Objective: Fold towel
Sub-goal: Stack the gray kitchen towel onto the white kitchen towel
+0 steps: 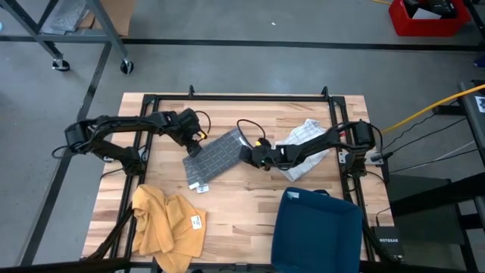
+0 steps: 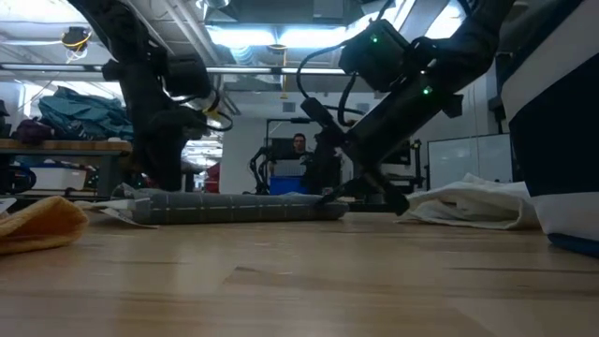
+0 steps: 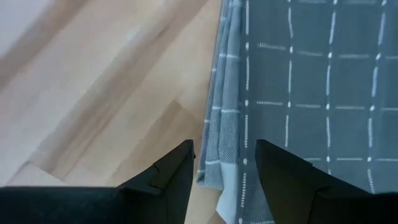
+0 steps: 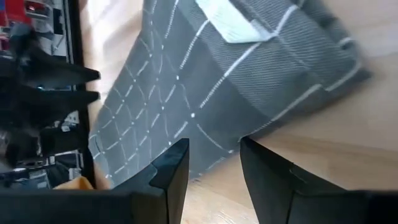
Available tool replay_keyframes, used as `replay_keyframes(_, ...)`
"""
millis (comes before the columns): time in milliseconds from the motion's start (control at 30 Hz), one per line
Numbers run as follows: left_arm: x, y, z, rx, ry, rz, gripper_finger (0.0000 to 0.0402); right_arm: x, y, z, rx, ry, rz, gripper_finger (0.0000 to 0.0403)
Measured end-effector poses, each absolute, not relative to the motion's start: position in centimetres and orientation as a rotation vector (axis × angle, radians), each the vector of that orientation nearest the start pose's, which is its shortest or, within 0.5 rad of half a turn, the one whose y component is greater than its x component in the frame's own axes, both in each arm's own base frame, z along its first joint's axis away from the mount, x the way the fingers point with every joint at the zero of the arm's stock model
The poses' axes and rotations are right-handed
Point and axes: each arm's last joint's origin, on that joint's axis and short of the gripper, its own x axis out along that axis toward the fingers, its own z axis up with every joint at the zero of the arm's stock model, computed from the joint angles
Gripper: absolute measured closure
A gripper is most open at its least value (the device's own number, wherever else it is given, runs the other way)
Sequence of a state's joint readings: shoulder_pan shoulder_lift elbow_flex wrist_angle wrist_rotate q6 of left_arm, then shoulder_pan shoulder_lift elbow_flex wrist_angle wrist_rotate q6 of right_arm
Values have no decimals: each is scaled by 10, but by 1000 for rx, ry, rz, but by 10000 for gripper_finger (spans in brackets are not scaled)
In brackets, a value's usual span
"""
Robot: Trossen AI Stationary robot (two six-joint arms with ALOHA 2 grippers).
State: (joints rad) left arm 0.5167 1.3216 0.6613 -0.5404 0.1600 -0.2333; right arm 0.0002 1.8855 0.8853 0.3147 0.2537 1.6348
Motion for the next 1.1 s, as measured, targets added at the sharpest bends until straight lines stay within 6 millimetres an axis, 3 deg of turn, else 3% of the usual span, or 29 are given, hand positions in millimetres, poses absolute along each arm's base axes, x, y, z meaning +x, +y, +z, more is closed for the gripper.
replay_keyframes(267, 200, 104, 153, -609, 1164, 433, 238, 355, -6, 116, 1465, 358, -773, 256)
replay_keyframes(567, 206, 107, 138, -585, 1210, 391, 238, 350, 8, 112, 1511, 344, -866, 256)
replay_keyframes(1100, 211, 100, 136, -572, 1212, 336, 238, 351, 7, 113, 1523, 258, -894, 256)
